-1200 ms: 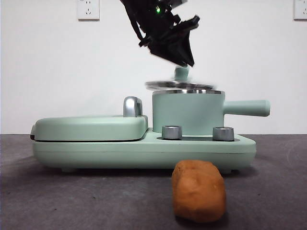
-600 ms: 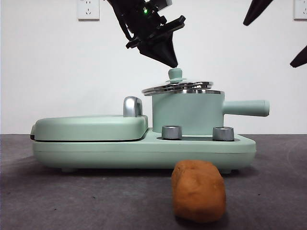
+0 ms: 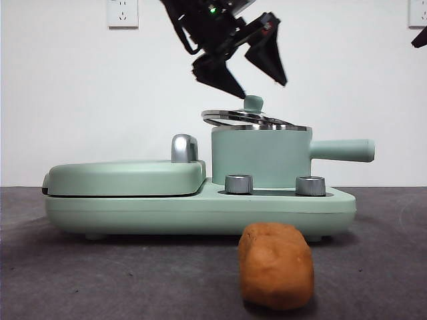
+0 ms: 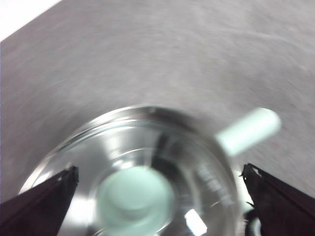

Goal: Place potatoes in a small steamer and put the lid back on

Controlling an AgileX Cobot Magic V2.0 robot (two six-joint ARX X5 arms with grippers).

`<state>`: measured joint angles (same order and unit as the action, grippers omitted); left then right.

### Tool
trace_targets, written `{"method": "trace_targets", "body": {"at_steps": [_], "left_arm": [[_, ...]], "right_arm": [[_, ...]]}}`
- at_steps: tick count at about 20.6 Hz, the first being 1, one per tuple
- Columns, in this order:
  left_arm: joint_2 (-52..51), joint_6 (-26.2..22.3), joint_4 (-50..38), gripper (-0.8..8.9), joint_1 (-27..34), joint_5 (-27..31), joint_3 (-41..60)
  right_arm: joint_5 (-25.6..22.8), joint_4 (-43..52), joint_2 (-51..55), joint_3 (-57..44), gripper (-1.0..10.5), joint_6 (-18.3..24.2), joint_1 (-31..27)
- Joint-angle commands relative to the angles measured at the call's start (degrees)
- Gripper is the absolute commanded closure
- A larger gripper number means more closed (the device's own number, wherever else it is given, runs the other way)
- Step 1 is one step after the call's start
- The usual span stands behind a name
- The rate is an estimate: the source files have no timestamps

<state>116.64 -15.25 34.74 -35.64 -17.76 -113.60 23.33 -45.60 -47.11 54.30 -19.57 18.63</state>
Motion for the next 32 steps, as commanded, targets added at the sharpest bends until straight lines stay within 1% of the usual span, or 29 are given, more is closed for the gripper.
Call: {"method": "trace_targets", "body": {"at_steps": [1,2,5,8,9,11,13,15,17,19,22,23,25,26,28,30,32], "left_arm": [[2.47,-3.34,0.39,3.78,-1.44,0.17,-1.40],[3.10,-3.76,0.52,3.85,-1.73,1.20,-1.40],[4.24,-3.82,-0.33,3.86,-2.05,7.37,-1.40],[4.37,-3.78,-0.28,3.93,-1.75,7.69,-1.40],[4.37,-3.76,-0.15,4.43,-1.46,7.69,-1.40],[4.37,-3.61,-0.02,5.93,-1.22,7.67,-1.40],[4.37,-3.61,-0.63,7.14,-1.16,7.67,-1.40],[4.37,-3.61,-1.18,7.55,-1.14,7.67,-1.40],[4.37,-3.61,-1.73,7.62,-1.14,7.67,-1.40],[4.20,-3.58,-2.10,8.01,-1.11,7.67,-1.44],[1.49,-3.61,-1.33,7.99,-0.09,7.67,-1.46],[0.17,-3.56,-1.31,7.99,0.48,7.67,-1.49],[-2.32,-3.32,-0.59,7.99,1.90,7.69,-1.46],[-3.69,-3.32,0.22,7.99,2.71,7.69,-1.46],[-6.21,-3.32,2.38,7.99,4.55,7.69,-1.46],[-8.39,-3.32,4.81,7.99,6.51,7.67,-1.46],[-10.14,-3.30,6.73,7.99,8.33,7.67,-1.46]], "right_arm": [[0.00,0.00,-0.22,1.11,4.5,-0.33,0.20],[0.11,-0.42,-0.22,1.11,4.5,-0.33,0.20],[0.22,-2.47,-0.22,1.14,4.5,-0.33,0.20],[0.22,-3.08,-0.22,1.18,4.5,-0.33,0.20],[0.22,-3.08,-0.22,1.18,4.5,-0.33,0.20],[0.22,-3.08,-0.22,1.20,4.5,-0.33,0.20],[0.22,-3.08,-0.22,1.20,4.5,-0.33,0.20],[0.22,-3.06,-0.22,1.20,4.5,-0.33,0.20],[0.24,-3.08,-0.22,1.20,4.5,-0.35,0.20],[0.39,-3.08,-0.24,1.20,4.5,-0.35,0.22],[0.48,-3.39,-1.62,1.57,4.5,-1.25,0.92],[0.42,-4.04,-3.26,2.01,4.5,-2.16,2.10],[0.09,-3.98,-7.26,2.67,4.5,-2.60,5.77],[-1.11,-3.54,-9.53,2.82,4.5,-2.99,8.09],[-5.31,-3.34,-14.53,2.82,4.5,-4.42,13.03],[-5.79,-3.26,-19.74,2.82,4.5,-6.58,17.46],[-5.90,-2.27,-24.85,2.82,4.5,-7.32,21.44]]}}
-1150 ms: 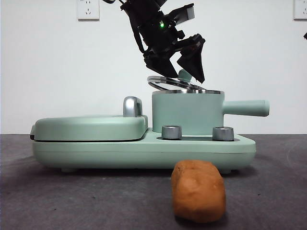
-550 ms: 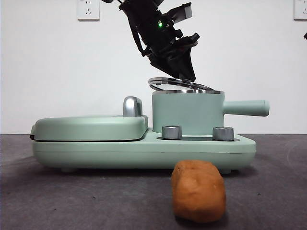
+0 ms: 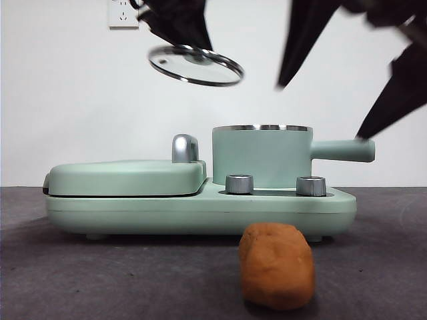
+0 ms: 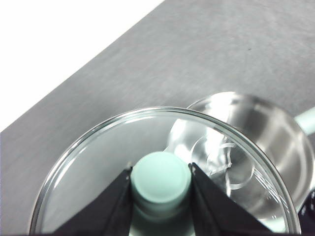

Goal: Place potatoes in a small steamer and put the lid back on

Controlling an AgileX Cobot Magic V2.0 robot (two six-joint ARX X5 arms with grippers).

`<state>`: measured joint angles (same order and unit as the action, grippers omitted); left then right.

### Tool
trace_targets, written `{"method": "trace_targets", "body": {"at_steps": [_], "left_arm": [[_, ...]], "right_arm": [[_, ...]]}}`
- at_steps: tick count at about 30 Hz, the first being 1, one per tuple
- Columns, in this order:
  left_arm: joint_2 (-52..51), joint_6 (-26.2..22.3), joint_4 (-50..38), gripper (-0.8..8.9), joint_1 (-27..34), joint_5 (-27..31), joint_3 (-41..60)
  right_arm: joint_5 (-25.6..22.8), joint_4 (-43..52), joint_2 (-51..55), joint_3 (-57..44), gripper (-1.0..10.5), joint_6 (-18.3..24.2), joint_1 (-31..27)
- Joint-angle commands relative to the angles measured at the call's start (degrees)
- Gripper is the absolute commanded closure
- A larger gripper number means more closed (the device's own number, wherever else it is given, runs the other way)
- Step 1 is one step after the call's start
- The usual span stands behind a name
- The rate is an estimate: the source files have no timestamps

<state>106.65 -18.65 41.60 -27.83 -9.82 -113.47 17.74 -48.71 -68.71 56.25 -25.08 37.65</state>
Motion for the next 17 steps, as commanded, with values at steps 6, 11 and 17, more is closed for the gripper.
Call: {"method": "trace_targets", "body": {"at_steps": [6,11,17], "left_arm": [[-3.17,0.63,1.07,7.99,3.98,-0.28,-1.60],[-3.58,1.62,0.92,7.99,5.09,-0.31,-1.60],[-3.58,2.40,0.81,7.99,5.77,-0.74,-1.60]], "right_arm": [[-5.16,3.96,-17.29,0.85,4.7,-1.88,9.51],[-5.60,4.13,-22.47,0.85,8.0,-0.85,10.01],[-5.66,1.84,-21.46,4.70,9.1,2.71,8.20]]}}
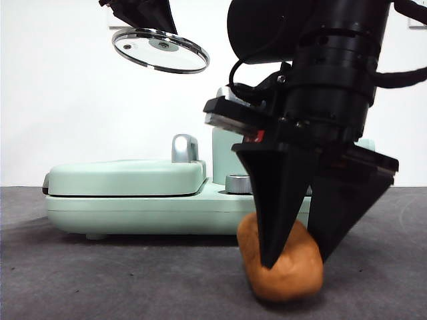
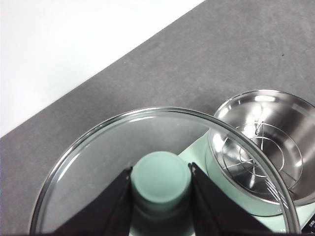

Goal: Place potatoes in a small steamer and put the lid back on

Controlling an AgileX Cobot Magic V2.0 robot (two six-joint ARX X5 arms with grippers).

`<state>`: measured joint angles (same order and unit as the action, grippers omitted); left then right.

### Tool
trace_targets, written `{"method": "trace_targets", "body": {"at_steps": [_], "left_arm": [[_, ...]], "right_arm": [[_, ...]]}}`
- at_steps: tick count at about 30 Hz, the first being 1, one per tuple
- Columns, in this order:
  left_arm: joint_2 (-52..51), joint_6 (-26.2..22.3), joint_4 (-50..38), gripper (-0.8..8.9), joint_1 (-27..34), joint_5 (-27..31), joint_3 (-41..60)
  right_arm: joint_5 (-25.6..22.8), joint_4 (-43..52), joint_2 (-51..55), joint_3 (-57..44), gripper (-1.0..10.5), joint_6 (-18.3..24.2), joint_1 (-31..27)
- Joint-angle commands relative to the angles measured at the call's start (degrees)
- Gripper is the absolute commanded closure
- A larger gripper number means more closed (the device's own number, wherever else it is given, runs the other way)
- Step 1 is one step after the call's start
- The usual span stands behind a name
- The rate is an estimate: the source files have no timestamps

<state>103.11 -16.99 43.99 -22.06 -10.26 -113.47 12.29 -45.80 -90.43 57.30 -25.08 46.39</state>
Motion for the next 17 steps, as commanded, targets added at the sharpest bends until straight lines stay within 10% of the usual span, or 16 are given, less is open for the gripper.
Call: {"method": "trace_targets", "body": {"at_steps": [1,17], "left_arm": [[-0.04,0.72,-1.57,7.99,0.00,-0.31,-1.60],[-0.02,1.01,-1.31,7.99,0.46,-0.31,-1.60]], "right_arm": [[-0.37,-2.38,0.37,5.79,9.1,3.96,-1.16],[0.39,-14.86,-11.13,48.87,9.1,17.00,-18.97]]}}
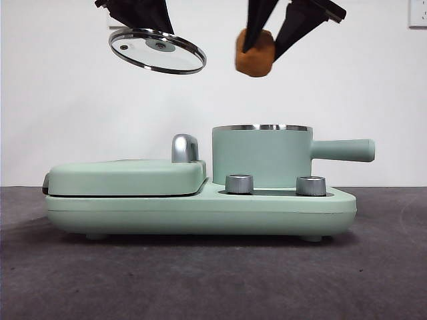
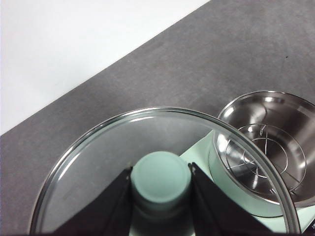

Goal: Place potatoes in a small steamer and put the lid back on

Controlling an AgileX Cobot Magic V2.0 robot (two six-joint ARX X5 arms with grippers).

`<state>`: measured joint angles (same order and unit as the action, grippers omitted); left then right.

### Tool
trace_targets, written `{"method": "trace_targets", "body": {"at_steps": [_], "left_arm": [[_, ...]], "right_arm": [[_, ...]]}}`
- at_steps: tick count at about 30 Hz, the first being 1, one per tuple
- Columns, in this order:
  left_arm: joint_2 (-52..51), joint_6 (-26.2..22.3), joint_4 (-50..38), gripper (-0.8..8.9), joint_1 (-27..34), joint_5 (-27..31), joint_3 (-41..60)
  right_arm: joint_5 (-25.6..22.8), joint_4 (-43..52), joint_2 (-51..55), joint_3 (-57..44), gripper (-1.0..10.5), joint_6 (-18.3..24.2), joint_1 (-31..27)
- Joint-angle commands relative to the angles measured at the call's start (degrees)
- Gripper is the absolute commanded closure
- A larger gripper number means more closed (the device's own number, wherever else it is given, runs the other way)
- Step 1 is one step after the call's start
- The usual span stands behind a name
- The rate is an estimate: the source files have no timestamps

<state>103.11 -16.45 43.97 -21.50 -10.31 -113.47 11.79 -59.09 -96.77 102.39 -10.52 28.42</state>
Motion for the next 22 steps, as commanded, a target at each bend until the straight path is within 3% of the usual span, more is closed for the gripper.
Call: {"method": "trace_targets", "body": {"at_steps": [1,4,6,10,11,16,22], "left_arm": [[-0.02,0.46,-1.27,7.99,-0.11,-0.26,-1.60],[-0.02,0.46,-1.25,7.99,-0.11,-0.26,-1.60],[-0.02,0.46,-1.27,7.99,-0.09,-0.26,-1.60],[-0.02,0.52,-1.22,7.99,0.13,-0.26,-1.60],[-0.02,0.68,-1.25,7.99,0.13,-0.26,-1.60],[-0.02,0.98,-1.29,7.99,0.11,-0.59,-1.60],[0.11,2.40,-1.92,7.99,-0.44,-7.45,-1.55]], "right_arm": [[1.36,-2.16,-6.62,5.66,9.1,2.91,-1.75],[1.62,-3.69,-10.97,9.38,9.0,3.80,-3.28],[1.73,-4.15,-12.90,10.60,8.2,3.80,-4.02],[2.21,-4.52,-13.68,10.88,4.9,3.80,-4.63],[2.19,-4.98,-13.42,10.99,4.5,3.85,-4.63],[2.05,-6.14,-10.10,10.99,4.4,4.96,-5.18],[-1.53,-14.82,-3.80,10.56,4.6,6.25,-7.30]]}}
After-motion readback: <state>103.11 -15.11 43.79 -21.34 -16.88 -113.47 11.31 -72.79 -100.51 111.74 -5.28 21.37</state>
